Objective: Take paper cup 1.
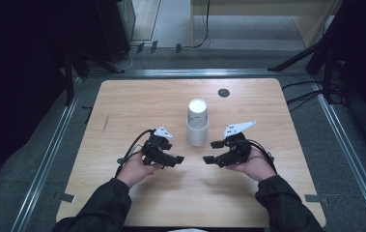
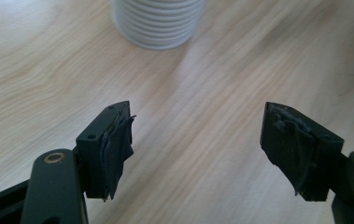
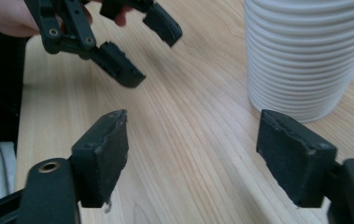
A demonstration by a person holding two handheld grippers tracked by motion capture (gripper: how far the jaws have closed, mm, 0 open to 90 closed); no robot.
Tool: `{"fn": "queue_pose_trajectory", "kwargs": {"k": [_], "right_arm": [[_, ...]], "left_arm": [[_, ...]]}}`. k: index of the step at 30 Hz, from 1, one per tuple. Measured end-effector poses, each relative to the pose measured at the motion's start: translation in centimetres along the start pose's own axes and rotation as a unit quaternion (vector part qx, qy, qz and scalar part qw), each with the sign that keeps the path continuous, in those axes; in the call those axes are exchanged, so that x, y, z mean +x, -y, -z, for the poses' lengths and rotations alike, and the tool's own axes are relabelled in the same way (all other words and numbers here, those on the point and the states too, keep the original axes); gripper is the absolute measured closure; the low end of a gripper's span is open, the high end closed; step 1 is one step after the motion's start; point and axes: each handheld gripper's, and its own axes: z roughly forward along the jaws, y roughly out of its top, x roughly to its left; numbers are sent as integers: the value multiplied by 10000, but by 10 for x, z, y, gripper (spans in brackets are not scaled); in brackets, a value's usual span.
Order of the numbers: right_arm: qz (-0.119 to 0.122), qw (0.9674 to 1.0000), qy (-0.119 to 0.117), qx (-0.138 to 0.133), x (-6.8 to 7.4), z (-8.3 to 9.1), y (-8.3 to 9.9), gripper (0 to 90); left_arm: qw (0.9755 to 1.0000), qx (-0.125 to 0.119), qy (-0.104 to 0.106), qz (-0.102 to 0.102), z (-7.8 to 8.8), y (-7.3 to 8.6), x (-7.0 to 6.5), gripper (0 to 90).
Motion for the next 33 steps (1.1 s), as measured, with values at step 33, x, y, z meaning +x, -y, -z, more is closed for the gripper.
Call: {"fn": "queue_pose_trajectory", "kwargs": {"k": [33], "right_arm": [[265, 9980, 519, 225, 3, 22, 10, 396]], "left_arm": [[9961, -60, 775, -413, 16, -8, 14, 148]]}}
